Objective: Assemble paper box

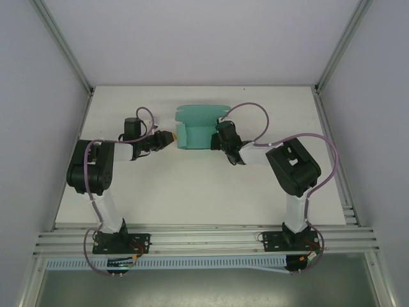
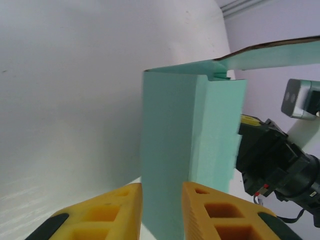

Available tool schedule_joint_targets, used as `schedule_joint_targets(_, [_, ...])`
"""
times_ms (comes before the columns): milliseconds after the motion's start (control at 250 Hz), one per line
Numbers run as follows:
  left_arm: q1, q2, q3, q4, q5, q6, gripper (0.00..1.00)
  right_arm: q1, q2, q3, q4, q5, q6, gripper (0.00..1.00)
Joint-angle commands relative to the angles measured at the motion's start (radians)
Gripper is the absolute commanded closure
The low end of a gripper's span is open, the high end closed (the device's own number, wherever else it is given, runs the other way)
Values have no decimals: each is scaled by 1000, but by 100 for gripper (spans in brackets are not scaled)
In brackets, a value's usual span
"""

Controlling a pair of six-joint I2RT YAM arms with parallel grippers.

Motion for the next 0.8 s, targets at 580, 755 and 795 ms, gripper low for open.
schedule_joint_targets(580, [-56, 88, 89, 9, 62, 13, 65, 40, 50, 66, -175, 62, -17, 100])
schedule_joint_targets(755, [-57, 107, 60, 145, 118, -63, 62, 43, 62, 82, -199, 63, -10, 100])
schedule_joint_targets(795, [-57, 105, 49, 184, 132, -85, 61, 45, 68, 89, -211, 69, -5, 100])
